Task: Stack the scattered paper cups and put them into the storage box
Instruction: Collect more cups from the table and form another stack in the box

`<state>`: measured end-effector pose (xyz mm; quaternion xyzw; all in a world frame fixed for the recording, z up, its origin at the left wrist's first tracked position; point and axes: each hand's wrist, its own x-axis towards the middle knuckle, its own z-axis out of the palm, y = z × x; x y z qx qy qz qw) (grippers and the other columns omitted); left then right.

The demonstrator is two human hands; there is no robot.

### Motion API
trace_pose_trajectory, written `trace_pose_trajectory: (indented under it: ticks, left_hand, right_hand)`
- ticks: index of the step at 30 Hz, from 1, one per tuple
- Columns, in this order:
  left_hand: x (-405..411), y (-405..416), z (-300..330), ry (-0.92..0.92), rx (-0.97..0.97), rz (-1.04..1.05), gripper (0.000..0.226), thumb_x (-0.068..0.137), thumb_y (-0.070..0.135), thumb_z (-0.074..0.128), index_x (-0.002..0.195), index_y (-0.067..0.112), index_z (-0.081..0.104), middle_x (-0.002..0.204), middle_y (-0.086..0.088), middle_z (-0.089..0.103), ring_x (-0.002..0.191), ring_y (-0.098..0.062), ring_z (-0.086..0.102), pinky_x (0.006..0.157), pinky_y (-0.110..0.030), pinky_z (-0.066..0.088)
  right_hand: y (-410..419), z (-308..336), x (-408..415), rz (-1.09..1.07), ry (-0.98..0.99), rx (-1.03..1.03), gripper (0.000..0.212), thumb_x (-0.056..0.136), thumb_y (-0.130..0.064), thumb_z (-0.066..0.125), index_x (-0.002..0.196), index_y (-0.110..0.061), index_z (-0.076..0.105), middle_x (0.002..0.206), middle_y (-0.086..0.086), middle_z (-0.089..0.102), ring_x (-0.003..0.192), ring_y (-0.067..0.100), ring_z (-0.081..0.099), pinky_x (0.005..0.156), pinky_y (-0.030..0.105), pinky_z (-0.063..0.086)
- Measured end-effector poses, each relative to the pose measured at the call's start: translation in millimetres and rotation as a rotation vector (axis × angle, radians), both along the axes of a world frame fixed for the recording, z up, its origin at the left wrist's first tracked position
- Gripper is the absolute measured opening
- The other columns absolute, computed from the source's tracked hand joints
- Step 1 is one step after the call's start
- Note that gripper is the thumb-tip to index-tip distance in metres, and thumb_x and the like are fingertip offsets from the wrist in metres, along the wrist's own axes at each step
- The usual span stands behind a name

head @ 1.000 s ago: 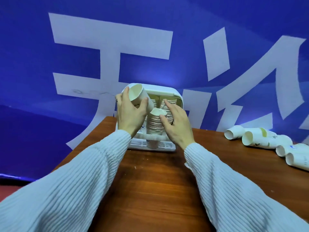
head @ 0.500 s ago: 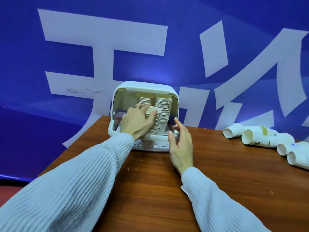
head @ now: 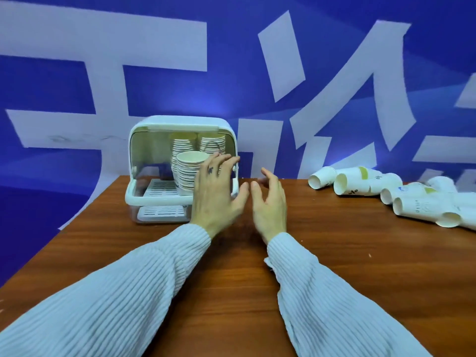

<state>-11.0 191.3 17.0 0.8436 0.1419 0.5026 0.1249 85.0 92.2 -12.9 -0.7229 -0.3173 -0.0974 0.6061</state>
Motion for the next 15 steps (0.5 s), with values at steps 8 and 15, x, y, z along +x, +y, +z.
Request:
trace_pose_trajectory:
  ticks: [8, 15]
  left_hand:
    - [66, -80, -34, 0.145, -0.128, -0.237, 0.054, 0.092, 0.042, 0.058, 0.142, 0.025, 0.051, 0.147, 0.003, 0.049, 0.143, -0.018, 0.034, 0.117, -0.047, 0.034]
    - [90, -103, -54, 0.296, -0.163, -0.380, 0.054, 0.097, 0.043, 0.058, 0.147, 0.029, 0.044, 0.149, 0.010, 0.044, 0.137, -0.008, 0.037, 0.113, -0.041, 0.041]
  right_hand:
    - [-92, -7, 86, -0.229, -0.106, -0.245, 0.043, 0.099, -0.026, 0.058, 0.141, -0.028, 0.054, 0.133, -0.005, 0.060, 0.126, 0.015, 0.052, 0.108, 0.037, 0.044]
    - [-139, -19, 181, -0.538, -0.267, -0.597, 0.047, 0.097, -0.030, 0.056, 0.143, -0.022, 0.057, 0.142, 0.008, 0.058, 0.133, 0.029, 0.050, 0.110, 0.045, 0.039]
